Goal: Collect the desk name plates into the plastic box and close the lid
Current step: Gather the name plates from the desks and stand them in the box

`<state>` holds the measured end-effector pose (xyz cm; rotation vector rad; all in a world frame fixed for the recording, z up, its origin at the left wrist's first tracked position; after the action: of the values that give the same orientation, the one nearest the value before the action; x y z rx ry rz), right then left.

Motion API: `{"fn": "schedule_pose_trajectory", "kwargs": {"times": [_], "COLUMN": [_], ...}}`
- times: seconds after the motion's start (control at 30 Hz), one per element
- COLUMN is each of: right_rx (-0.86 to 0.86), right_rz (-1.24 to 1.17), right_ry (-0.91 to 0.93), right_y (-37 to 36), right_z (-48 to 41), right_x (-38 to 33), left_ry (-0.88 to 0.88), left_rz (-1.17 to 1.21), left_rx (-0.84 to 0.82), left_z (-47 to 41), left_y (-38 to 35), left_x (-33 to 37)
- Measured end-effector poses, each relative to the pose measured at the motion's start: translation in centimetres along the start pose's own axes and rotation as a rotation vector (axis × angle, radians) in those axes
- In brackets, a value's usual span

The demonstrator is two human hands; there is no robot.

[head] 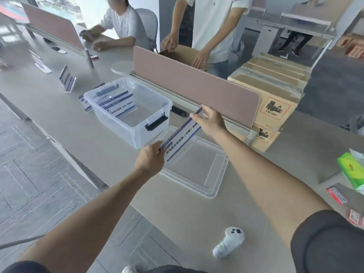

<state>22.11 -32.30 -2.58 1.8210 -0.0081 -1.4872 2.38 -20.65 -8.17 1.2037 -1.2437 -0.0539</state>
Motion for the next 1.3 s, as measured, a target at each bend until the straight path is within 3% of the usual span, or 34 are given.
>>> {"fn": "schedule_pose_trajectory", "kwargs": {"times": [0.27, 0.5, 0.8, 1.1, 1.3], "right_rx": [-0.006, -0.090, -0.035, 0.004, -0.010], "right_rz": [-0.047, -0.095, -0.291, -0.536, -0.513], "right_ry": [0.009, -0.112, -0.135, -0.289, -0.291], "right_y": [-10.0, -17.5, -22.5, -27.2, -29.7], "right_z": [-0.3, -1.7, -8.9, -20.9, -25.6], "right_x": [-11.1, -15.3, -16.6, -13.1, -12.8], "left_ry": [-0.107, -0.141, -0.103, -0.110, -0.155], "left_rz": [0.058, 0.076, 0.081, -0.107, -0.135], "left_rx": [0.145, 0.226, 0.218, 0.087, 0.058], "left_z": [-1.9, -3.9, -10.4, -22.8, -28.6], "left_y": [11.7, 17.6, 18.8, 17.8, 16.6], "left_x": [-7.4, -11.8, -15.0, -17.9, -18.9]}}
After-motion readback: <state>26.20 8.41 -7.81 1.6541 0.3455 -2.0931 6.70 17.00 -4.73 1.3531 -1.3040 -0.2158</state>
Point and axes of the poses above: each hand's wrist, its own z-axis away from the middle knuckle, its own y-axis out of the back of the hand, x = y × z, the point moved 9 cm from there along -z, towards the middle knuckle, and after that the axes turned 4 degrees about x, right-handed, at the moved point
